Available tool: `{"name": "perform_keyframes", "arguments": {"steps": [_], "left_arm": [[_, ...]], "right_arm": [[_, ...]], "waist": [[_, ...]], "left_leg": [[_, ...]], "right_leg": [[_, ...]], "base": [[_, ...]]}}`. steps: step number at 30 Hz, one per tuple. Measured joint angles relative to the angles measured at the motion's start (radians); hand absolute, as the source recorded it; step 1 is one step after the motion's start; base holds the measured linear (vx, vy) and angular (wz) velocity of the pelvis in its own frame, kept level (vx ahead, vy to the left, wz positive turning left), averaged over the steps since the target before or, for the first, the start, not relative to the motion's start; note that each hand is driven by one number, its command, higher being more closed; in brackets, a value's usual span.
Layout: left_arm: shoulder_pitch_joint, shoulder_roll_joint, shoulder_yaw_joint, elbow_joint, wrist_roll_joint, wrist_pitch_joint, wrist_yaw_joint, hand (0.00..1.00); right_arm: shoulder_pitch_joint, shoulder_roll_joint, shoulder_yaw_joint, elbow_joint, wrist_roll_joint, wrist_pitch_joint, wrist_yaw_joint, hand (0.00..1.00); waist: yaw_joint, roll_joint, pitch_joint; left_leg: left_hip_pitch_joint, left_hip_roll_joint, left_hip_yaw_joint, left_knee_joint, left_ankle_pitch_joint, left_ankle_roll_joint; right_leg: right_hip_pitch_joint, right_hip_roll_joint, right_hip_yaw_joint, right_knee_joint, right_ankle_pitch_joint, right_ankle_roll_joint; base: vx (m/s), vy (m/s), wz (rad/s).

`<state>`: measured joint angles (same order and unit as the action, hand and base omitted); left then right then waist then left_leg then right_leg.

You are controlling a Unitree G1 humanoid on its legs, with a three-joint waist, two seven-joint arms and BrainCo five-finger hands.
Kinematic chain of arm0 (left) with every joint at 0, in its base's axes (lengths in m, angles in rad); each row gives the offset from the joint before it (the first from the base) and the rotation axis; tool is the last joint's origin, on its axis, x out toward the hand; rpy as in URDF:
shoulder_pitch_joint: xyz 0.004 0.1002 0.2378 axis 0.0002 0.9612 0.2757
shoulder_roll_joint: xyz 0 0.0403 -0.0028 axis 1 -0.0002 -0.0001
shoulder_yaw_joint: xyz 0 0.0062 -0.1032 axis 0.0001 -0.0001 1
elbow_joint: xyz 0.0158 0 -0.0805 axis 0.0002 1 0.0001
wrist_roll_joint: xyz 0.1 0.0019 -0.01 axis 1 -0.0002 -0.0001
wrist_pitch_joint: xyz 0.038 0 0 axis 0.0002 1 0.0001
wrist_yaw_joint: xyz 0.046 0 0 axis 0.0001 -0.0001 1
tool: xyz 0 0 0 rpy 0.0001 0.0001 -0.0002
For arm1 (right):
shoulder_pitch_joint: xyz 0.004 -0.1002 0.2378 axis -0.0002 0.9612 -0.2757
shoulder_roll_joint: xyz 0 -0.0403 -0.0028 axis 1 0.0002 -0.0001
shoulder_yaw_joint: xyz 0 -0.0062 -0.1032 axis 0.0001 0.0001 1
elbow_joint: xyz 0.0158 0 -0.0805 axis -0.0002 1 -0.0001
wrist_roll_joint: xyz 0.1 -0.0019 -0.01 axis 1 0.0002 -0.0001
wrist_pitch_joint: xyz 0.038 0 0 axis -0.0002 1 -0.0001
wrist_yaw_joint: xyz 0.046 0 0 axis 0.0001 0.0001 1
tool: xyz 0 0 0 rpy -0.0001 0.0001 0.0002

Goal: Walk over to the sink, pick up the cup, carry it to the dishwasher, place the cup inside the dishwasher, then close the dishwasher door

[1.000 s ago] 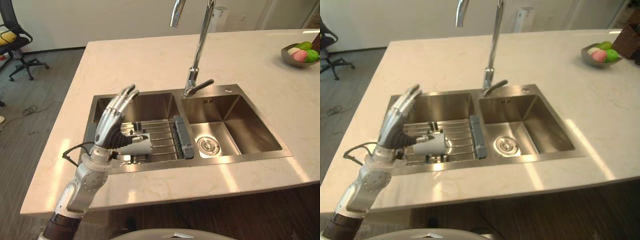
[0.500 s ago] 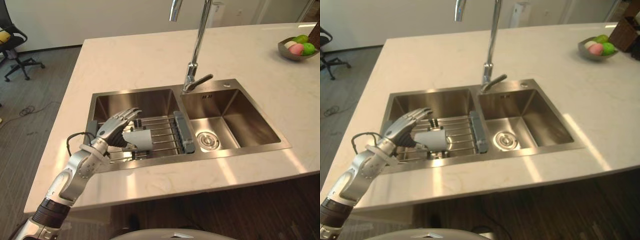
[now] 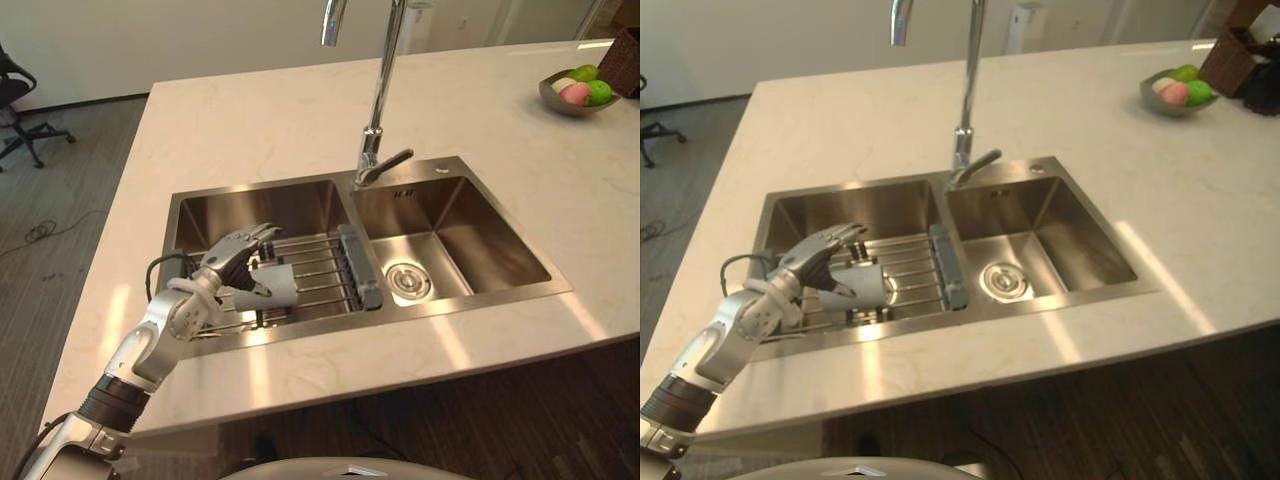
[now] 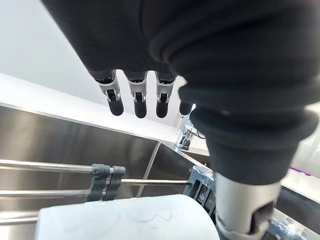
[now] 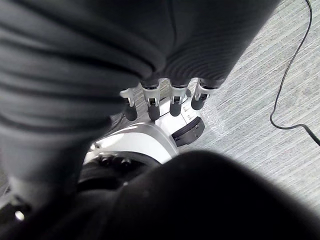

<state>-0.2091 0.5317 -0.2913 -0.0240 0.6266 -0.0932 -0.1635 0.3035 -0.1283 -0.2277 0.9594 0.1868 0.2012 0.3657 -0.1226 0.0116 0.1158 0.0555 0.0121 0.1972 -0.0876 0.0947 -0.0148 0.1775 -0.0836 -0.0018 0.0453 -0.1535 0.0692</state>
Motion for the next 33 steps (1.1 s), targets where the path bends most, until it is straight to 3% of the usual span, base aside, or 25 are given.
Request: {"name": "perform_keyframes", "arguments": {"steps": [6,25,33], "left_arm": [[0.0,0.0,-0.007,0.038,0.006,0.014,-0.041,0.0],[0.036,-0.003,-0.064,0.158,0.051,0.015,-0.057,0.0],[0.035,-0.004,-0.075,0.204,0.066,0.046,-0.066,0.0]], "right_arm": [[0.0,0.003,-0.012,-0.001,-0.001,0.003,0.0,0.0],[-0.015,-0.001,-0.002,-0.002,-0.001,0.021,-0.006,0.0],[-0.015,-0.001,-0.011,0.002,-0.025,0.011,-0.005,0.0]], "waist": [[0.001,-0.001,0.0],[-0.018,-0.005,-0.005],[-0.022,-0.008,-0.011]], "left_leg": [[-0.001,-0.004,0.002,0.0,-0.003,0.0],[0.004,-0.005,0.018,0.0,-0.006,0.004],[0.004,-0.012,0.018,0.0,-0.009,0.007]], "right_leg": [[0.0,-0.004,0.002,-0.005,0.001,0.002],[-0.001,-0.005,0.016,-0.008,0.001,0.003],[-0.001,-0.012,0.016,-0.009,-0.001,0.007]], "base": [[0.0,0.0,0.0],[0.01,0.0,-0.02],[0.0,0.0,0.0]]}}
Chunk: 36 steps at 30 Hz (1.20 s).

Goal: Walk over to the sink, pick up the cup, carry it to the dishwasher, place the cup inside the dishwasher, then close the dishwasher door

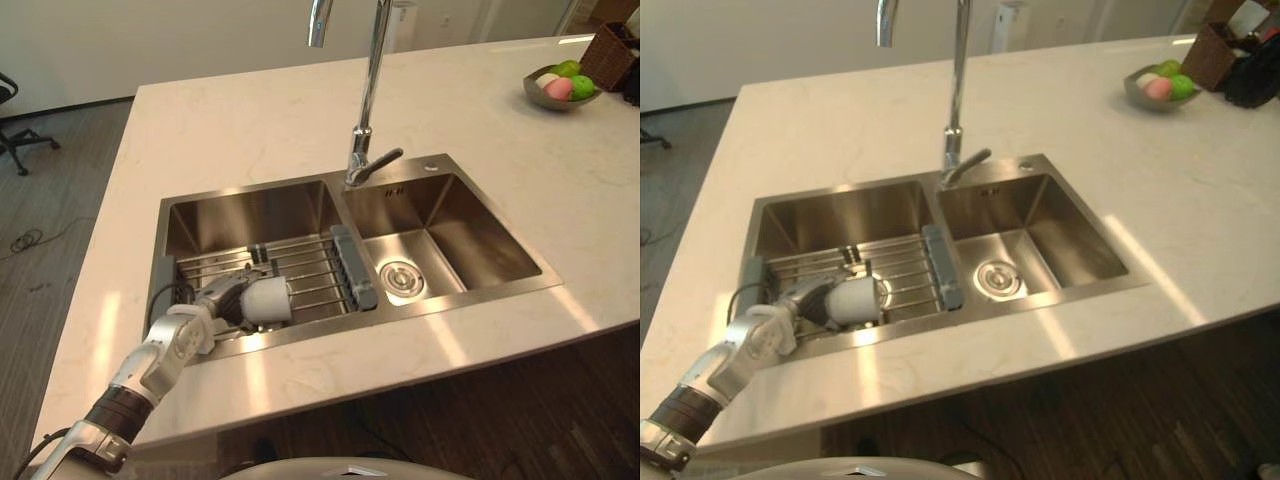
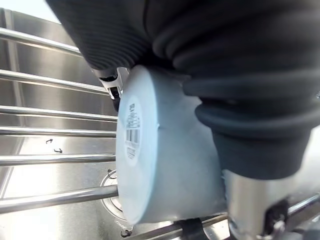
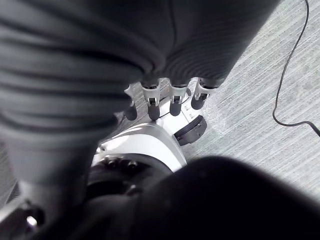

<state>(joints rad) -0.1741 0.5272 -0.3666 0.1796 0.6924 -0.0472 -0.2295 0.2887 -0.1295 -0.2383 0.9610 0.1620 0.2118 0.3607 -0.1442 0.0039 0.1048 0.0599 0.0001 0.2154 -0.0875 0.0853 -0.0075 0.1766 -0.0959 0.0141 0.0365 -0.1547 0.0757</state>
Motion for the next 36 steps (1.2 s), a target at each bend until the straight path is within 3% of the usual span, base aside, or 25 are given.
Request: {"name": "perform_keyframes", "arguments": {"steps": [9,10,16,22,24,29,32,36], "left_arm": [[-0.037,-0.029,-0.018,0.033,-0.001,0.049,-0.067,0.0],[-0.044,-0.029,-0.022,0.037,-0.001,0.063,-0.079,1.0],[-0.07,-0.044,-0.027,0.089,0.001,0.119,-0.125,1.0],[-0.086,-0.068,-0.027,0.115,0.001,0.128,-0.119,1.0],[-0.074,-0.078,-0.03,0.128,-0.002,0.107,-0.05,1.0],[-0.077,-0.078,-0.03,0.149,-0.009,0.086,-0.009,1.0],[-0.059,-0.077,-0.028,0.156,-0.087,0.05,0.052,1.0],[-0.051,-0.069,-0.016,0.158,-0.221,0.032,0.055,1.0]], "right_arm": [[-0.005,-0.004,-0.005,0.008,-0.013,0.005,0.0,0.0],[-0.007,-0.006,-0.005,0.009,-0.013,0.009,0.001,0.0],[-0.017,-0.023,-0.004,0.022,-0.013,0.01,0.002,0.0],[-0.027,-0.027,-0.019,0.039,-0.014,0.01,0.01,0.0],[-0.038,-0.027,-0.023,0.047,-0.052,0.005,0.011,0.0],[-0.047,-0.026,-0.042,0.058,-0.052,0.0,0.012,0.0],[-0.049,-0.026,-0.042,0.058,-0.052,-0.001,0.01,0.0],[-0.059,-0.025,-0.042,0.058,-0.049,-0.004,0.007,0.0]], "waist": [[0.0,-0.004,-0.015],[0.0,-0.005,-0.015],[-0.016,0.007,-0.03],[-0.021,0.007,-0.031],[-0.021,0.007,-0.031],[-0.022,0.008,-0.031],[-0.019,0.007,-0.031],[-0.018,0.007,-0.031]], "left_leg": [[0.001,-0.013,0.0,0.0,-0.004,0.007],[0.002,-0.013,0.0,0.0,-0.004,0.008],[0.003,-0.016,-0.001,0.0,-0.005,0.006],[0.003,-0.021,0.0,0.0,-0.005,0.007],[0.003,-0.026,0.0,0.0,-0.006,0.01],[0.003,-0.027,0.0,0.0,-0.006,0.012],[0.003,-0.027,-0.001,0.0,-0.006,0.014],[0.004,-0.029,-0.001,0.0,-0.005,0.019]], "right_leg": [[0.0,-0.008,-0.001,0.003,-0.004,0.008],[0.0,-0.008,-0.001,0.004,-0.004,0.009],[0.0,-0.012,-0.001,0.007,-0.011,0.021],[0.0,-0.019,0.0,0.007,-0.008,0.027],[0.0,-0.022,0.0,0.007,-0.008,0.03],[0.0,-0.023,-0.001,0.007,-0.008,0.03],[0.001,-0.023,-0.002,0.007,-0.005,0.025],[0.002,-0.024,-0.003,0.006,-0.002,0.024]], "base": [[0.01,0.005,0.0],[0.0,0.0,0.0],[-0.01,0.002,0.0],[-0.01,0.009,0.0],[0.0,0.017,0.0],[0.0,0.0,0.0],[0.0,0.0,0.0],[0.0,0.0,0.0]]}}
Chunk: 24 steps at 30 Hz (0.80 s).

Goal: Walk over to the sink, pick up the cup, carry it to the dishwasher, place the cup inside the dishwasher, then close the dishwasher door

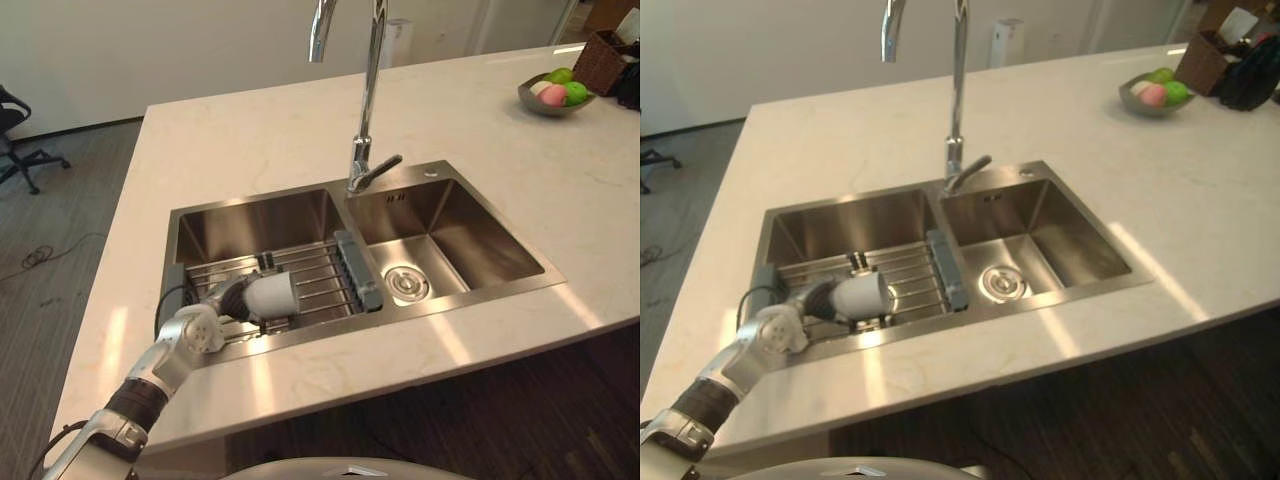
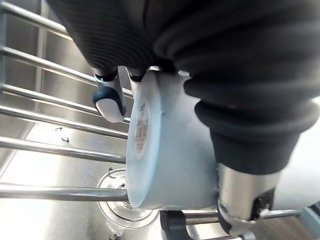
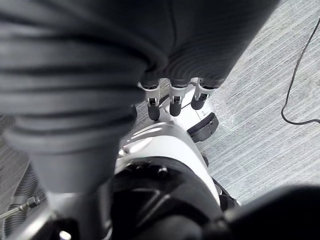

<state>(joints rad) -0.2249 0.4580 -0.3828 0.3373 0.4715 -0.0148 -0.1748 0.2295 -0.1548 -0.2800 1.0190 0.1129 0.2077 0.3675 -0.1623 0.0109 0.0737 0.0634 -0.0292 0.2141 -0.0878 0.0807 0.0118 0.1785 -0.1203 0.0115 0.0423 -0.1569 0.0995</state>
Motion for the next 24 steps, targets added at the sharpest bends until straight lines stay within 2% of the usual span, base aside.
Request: {"name": "perform_keyframes", "arguments": {"steps": [2,6,11,14,18,20,24], "left_arm": [[0.016,-0.008,0.037,-0.004,-0.131,-0.007,-0.002,1.0],[0.053,-0.036,0.089,-0.04,-0.298,-0.023,0.013,1.0],[0.115,-0.086,0.111,-0.141,-0.43,-0.057,0.04,1.0],[0.144,-0.119,0.163,-0.223,-0.511,-0.075,0.048,1.0],[0.155,-0.157,0.274,-0.365,-0.627,-0.089,0.091,1.0],[0.178,-0.166,0.337,-0.463,-0.682,-0.133,0.142,1.0],[0.182,-0.17,0.388,-0.531,-0.775,-0.168,0.177,1.0]], "right_arm": [[0.001,0.006,0.0,0.0,0.002,-0.008,-0.003,0.0],[0.003,0.024,0.0,0.0,0.007,-0.008,-0.01,0.0],[0.005,0.032,0.0,-0.001,0.018,-0.008,-0.027,0.0],[0.009,0.035,0.0,-0.003,0.023,-0.008,-0.033,0.0],[0.023,0.045,0.0,-0.021,0.057,-0.009,-0.05,0.0],[0.027,0.047,0.0,-0.021,0.064,-0.012,-0.051,0.0],[0.036,0.048,0.0,-0.021,0.081,-0.016,-0.055,0.0]], "waist": [[0.0,-0.003,0.001],[0.002,-0.016,0.005],[0.026,-0.033,0.015],[0.031,-0.033,0.017],[0.049,-0.031,0.019],[0.053,-0.032,0.022],[0.068,-0.034,0.028]], "left_leg": [[0.002,0.0,0.0,0.0,-0.001,0.0],[0.011,-0.001,-0.013,0.0,-0.004,-0.001],[0.011,-0.002,-0.016,0.0,-0.005,-0.002],[0.012,-0.005,-0.025,0.0,-0.005,-0.002],[0.013,-0.005,-0.025,0.0,-0.005,-0.002],[0.016,-0.006,-0.027,0.0,-0.005,-0.002],[0.023,-0.007,-0.03,0.0,-0.006,-0.004]], "right_leg": [[0.003,0.0,-0.002,-0.001,0.0,0.0],[0.021,-0.001,-0.027,-0.002,0.0,0.0],[0.024,-0.002,-0.031,-0.003,0.0,0.0],[0.031,-0.005,-0.042,-0.006,0.0,0.0],[0.033,-0.006,-0.045,-0.006,0.0,0.0],[0.037,-0.008,-0.048,-0.005,0.0,0.0],[0.047,-0.011,-0.053,-0.011,-0.001,0.001]], "base": [[0.04,-0.003,0.0],[0.03,-0.015,0.08],[0.0,-0.001,0.02],[-0.01,0.003,0.08],[0.0,0.0,0.0],[0.0,0.0,0.0],[-0.01,0.001,0.03]]}}
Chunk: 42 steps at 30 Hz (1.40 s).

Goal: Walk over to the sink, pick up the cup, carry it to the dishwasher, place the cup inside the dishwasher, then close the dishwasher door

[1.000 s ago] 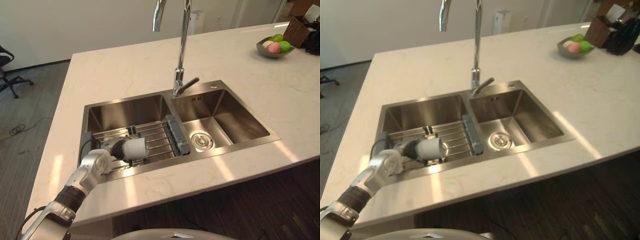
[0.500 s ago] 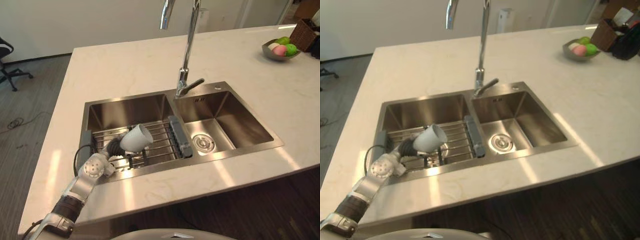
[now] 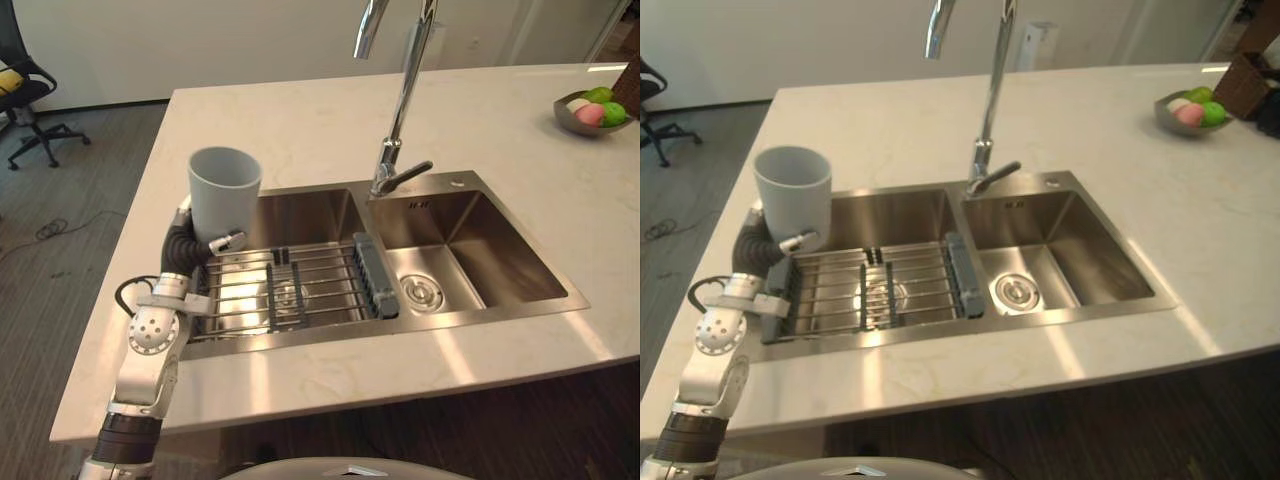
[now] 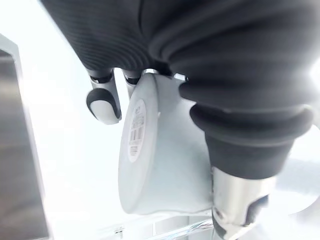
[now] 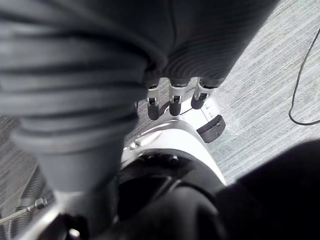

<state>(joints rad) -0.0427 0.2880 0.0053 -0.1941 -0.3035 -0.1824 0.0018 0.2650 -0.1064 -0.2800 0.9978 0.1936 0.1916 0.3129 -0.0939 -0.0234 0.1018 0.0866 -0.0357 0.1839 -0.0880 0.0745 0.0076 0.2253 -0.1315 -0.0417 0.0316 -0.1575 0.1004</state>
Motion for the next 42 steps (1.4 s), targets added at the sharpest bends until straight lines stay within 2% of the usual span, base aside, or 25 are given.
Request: {"name": "perform_keyframes", "arguments": {"steps": [2,6,10,11,16,19,22,24,28,30,32,36,37,38,39,40,41,42], "left_arm": [[0.01,-0.026,0.02,-0.03,-0.038,-0.006,0.018,1.0],[0.03,-0.042,0.035,-0.033,-0.049,-0.025,0.037,1.0],[0.058,-0.047,0.043,-0.061,-0.087,-0.025,0.038,1.0],[0.07,-0.075,0.04,-0.073,-0.088,-0.036,0.039,1.0],[0.083,-0.076,0.041,-0.077,-0.088,-0.037,0.042,1.0],[0.129,-0.114,0.022,-0.093,-0.088,-0.056,0.064,1.0],[0.136,-0.135,-0.018,-0.092,-0.089,-0.094,0.09,1.0],[0.133,-0.162,-0.04,-0.093,-0.101,-0.108,0.105,1.0],[0.098,-0.191,-0.074,-0.094,-0.11,-0.133,0.126,1.0],[0.099,-0.192,-0.073,-0.096,-0.11,-0.14,0.127,1.0],[0.12,-0.192,-0.047,-0.112,-0.106,-0.143,0.134,1.0],[0.179,-0.192,0.029,-0.183,-0.105,-0.143,0.171,1.0],[0.199,-0.193,0.035,-0.196,-0.103,-0.143,0.176,1.0],[0.217,-0.196,0.035,-0.211,-0.101,-0.141,0.185,1.0],[0.261,-0.212,0.055,-0.239,-0.074,-0.142,0.192,1.0],[0.266,-0.215,0.06,-0.241,-0.072,-0.142,0.193,1.0],[0.28,-0.232,0.078,-0.244,-0.062,-0.144,0.2,1.0],[0.286,-0.246,0.102,-0.239,-0.062,-0.148,0.215,1.0]], "right_arm": [[0.002,0.004,0.001,-0.002,0.001,0.0,-0.011,0.0],[0.004,0.016,0.001,-0.003,0.003,0.0,-0.02,0.0],[0.004,0.018,0.003,-0.003,0.004,0.0,-0.035,0.0],[0.004,0.016,0.027,-0.007,0.004,0.008,-0.04,0.0],[0.018,0.016,0.02,-0.006,0.006,0.007,-0.041,0.0],[0.079,0.024,-0.038,0.001,0.082,0.009,-0.031,0.0],[0.123,0.043,-0.103,0.013,0.166,0.015,-0.026,0.0],[0.12,0.05,-0.169,0.036,0.204,0.022,-0.009,0.0],[0.071,0.058,-0.389,0.104,0.302,0.029,0.038,0.0],[0.059,0.055,-0.438,0.119,0.314,0.022,0.054,0.0],[0.056,0.055,-0.463,0.122,0.308,0.008,0.079,0.0],[0.042,0.053,-0.474,0.129,0.228,-0.007,0.118,0.0],[0.037,0.053,-0.469,0.129,0.208,-0.015,0.124,0.0],[0.042,0.052,-0.465,0.129,0.189,-0.02,0.125,0.0],[0.057,0.049,-0.434,0.129,0.176,-0.036,0.128,0.0],[0.056,0.048,-0.431,0.128,0.173,-0.039,0.129,0.0],[0.046,0.037,-0.431,0.13,0.158,-0.054,0.14,0.0],[0.03,0.026,-0.433,0.139,0.146,-0.072,0.143,0.0]], "waist": [[0.008,-0.005,0.005],[0.009,-0.013,0.009],[0.027,-0.025,0.015],[0.036,-0.031,0.015],[0.033,-0.03,-0.001],[0.017,-0.026,-0.066],[0.006,-0.036,-0.093],[0.003,-0.035,-0.099],[0.006,-0.033,-0.095],[0.019,-0.031,-0.086],[0.043,-0.014,-0.074],[0.07,-0.021,-0.06],[0.077,-0.019,-0.053],[0.083,-0.003,-0.042],[0.092,0.025,-0.021],[0.093,0.036,-0.017],[0.103,0.05,-0.006],[0.117,0.049,0.011]], "left_leg": [[0.003,-0.003,-0.005,0.0,0.0,0.0],[0.003,-0.01,-0.02,0.0,0.001,0.002],[0.002,-0.012,-0.021,0.0,0.0,0.005],[0.003,-0.011,-0.023,0.0,0.001,0.006],[0.006,-0.006,-0.005,0.0,-0.01,-0.001],[0.006,-0.009,0.014,0.0,-0.028,-0.004],[0.016,-0.006,0.018,0.001,-0.027,-0.004],[0.017,0.005,0.02,0.002,-0.024,-0.006],[-0.017,0.038,-0.01,0.001,0.0,-0.016],[-0.017,0.043,-0.044,0.001,0.007,-0.015],[-0.036,0.041,-0.081,0.0,0.006,-0.017],[-0.091,0.023,-0.133,0.001,0.022,-0.022],[-0.112,0.025,-0.145,0.002,0.034,-0.021],[-0.134,0.026,-0.174,0.002,0.072,-0.019],[-0.183,0.032,-0.192,0.002,0.101,-0.014],[-0.191,0.033,-0.188,0.002,0.101,-0.014],[-0.214,0.041,-0.168,0.002,0.091,-0.015],[-0.25,0.048,-0.069,0.008,0.023,-0.006]], "right_leg": [[0.006,-0.002,-0.006,-0.002,-0.004,0.001],[0.015,-0.005,-0.026,-0.002,-0.011,0.002],[0.015,-0.005,-0.026,-0.003,-0.011,0.003],[0.014,-0.003,-0.028,0.008,-0.014,0.002],[0.008,-0.003,-0.012,-0.001,-0.018,-0.004],[-0.002,-0.007,0.005,-0.002,-0.037,-0.015],[0.007,-0.004,0.007,0.005,-0.027,-0.008],[0.004,0.006,0.009,0.012,-0.017,-0.007],[-0.021,0.044,0.0,0.056,0.007,-0.021],[-0.019,0.048,-0.01,0.062,0.007,-0.022],[-0.016,0.051,-0.045,0.066,0.004,-0.027],[-0.025,0.051,-0.12,0.05,-0.035,-0.051],[-0.035,0.055,-0.157,0.056,-0.029,-0.043],[-0.037,0.062,-0.2,0.061,-0.025,-0.042],[-0.039,0.071,-0.305,0.063,-0.023,-0.042],[-0.039,0.072,-0.318,0.065,-0.023,-0.042],[-0.049,0.083,-0.385,0.071,-0.021,-0.042],[-0.058,0.063,-0.444,0.053,-0.001,-0.05]], "base": [[-0.02,0.003,0.06],[0.01,0.006,0.14],[0.02,-0.002,0.02],[0.0,0.0,0.0],[0.01,0.001,-0.12],[0.08,-0.004,-0.19],[0.11,-0.037,-0.03],[0.07,-0.052,-0.04],[-0.01,-0.02,0.22],[-0.1,0.037,0.47],[-0.19,-0.004,0.41],[-0.18,-0.038,0.54],[-0.14,-0.043,0.92],[-0.21,-0.059,1.74],[-0.18,-0.037,1.61],[-0.19,-0.063,1.85],[-0.15,-0.012,1.44],[-0.15,-0.007,1.52]]}}
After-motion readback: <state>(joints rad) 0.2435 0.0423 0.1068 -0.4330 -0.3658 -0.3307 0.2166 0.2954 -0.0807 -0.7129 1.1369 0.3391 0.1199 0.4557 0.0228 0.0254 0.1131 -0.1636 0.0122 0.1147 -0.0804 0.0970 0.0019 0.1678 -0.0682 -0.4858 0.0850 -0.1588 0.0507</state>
